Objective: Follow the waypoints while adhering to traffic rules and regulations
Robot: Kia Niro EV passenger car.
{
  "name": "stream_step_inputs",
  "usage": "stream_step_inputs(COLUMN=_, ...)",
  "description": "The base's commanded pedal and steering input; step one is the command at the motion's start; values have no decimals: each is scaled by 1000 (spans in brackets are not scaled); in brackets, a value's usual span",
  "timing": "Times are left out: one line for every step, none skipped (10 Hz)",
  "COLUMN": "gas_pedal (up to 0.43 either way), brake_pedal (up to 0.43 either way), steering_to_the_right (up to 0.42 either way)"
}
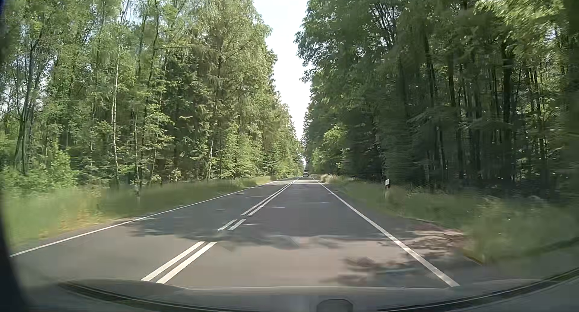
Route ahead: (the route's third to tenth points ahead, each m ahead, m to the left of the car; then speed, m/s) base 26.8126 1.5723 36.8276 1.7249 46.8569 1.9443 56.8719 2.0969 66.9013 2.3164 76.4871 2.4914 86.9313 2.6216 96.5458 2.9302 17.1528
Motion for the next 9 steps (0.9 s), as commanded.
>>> stream_step_inputs(gas_pedal=130, brake_pedal=30, steering_to_the_right=0)
stream_step_inputs(gas_pedal=130, brake_pedal=30, steering_to_the_right=-1)
stream_step_inputs(gas_pedal=130, brake_pedal=37, steering_to_the_right=-1)
stream_step_inputs(gas_pedal=130, brake_pedal=30, steering_to_the_right=-1)
stream_step_inputs(gas_pedal=130, brake_pedal=30, steering_to_the_right=-1)
stream_step_inputs(gas_pedal=130, brake_pedal=30, steering_to_the_right=-1)
stream_step_inputs(gas_pedal=130, brake_pedal=30, steering_to_the_right=0)
stream_step_inputs(gas_pedal=130, brake_pedal=37, steering_to_the_right=-1)
stream_step_inputs(gas_pedal=130, brake_pedal=37, steering_to_the_right=0)
